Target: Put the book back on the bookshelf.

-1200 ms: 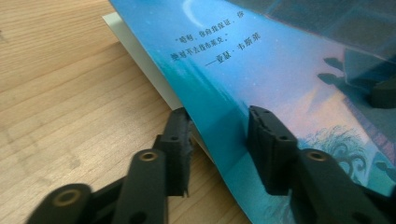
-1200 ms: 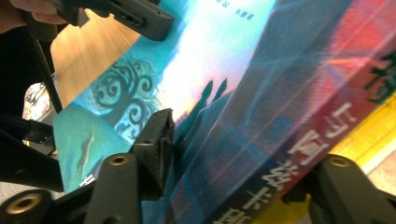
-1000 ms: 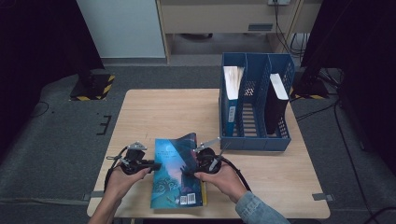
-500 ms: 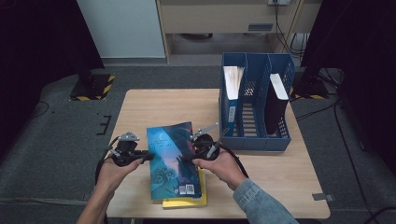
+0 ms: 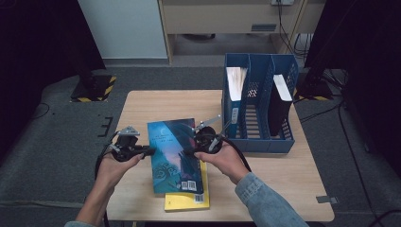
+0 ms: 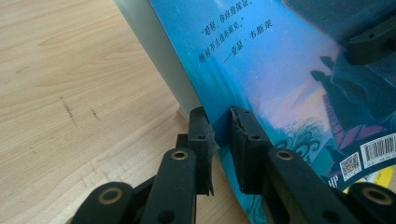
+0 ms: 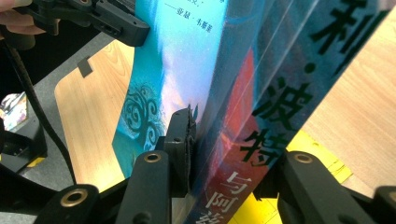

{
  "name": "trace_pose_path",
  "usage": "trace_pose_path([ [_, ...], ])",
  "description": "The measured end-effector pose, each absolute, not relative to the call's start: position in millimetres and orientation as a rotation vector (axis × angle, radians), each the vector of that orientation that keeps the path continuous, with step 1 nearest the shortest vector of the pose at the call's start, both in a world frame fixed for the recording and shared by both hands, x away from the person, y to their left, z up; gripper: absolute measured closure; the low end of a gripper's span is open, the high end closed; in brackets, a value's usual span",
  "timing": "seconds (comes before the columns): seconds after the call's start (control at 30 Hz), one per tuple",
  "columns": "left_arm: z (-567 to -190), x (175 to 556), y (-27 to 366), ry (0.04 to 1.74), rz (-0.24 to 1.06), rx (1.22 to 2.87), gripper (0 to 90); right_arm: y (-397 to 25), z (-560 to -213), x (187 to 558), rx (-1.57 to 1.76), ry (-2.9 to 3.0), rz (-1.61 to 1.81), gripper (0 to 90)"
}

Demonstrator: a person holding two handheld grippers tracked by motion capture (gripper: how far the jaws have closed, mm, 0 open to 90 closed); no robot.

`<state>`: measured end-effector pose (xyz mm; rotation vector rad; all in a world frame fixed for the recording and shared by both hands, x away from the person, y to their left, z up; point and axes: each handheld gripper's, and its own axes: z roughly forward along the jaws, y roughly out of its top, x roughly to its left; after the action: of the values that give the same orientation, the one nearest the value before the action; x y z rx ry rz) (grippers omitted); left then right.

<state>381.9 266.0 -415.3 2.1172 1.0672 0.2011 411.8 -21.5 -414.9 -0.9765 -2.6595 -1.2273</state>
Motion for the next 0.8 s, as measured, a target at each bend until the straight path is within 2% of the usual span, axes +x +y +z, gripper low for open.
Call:
trace_pose_path([
  [0.7,-396.6,386.0,265.7,1.035,0.249,2.127,79.3,-17.1,-385.1,422.3,-0.956,-2.739,-1.222,67.5],
  [0.8,-393.6,386.7,265.0,1.027,0.254,2.131,79.5,-17.2,-378.9,424.5,-0.942,-2.748,-1.214,64.4],
])
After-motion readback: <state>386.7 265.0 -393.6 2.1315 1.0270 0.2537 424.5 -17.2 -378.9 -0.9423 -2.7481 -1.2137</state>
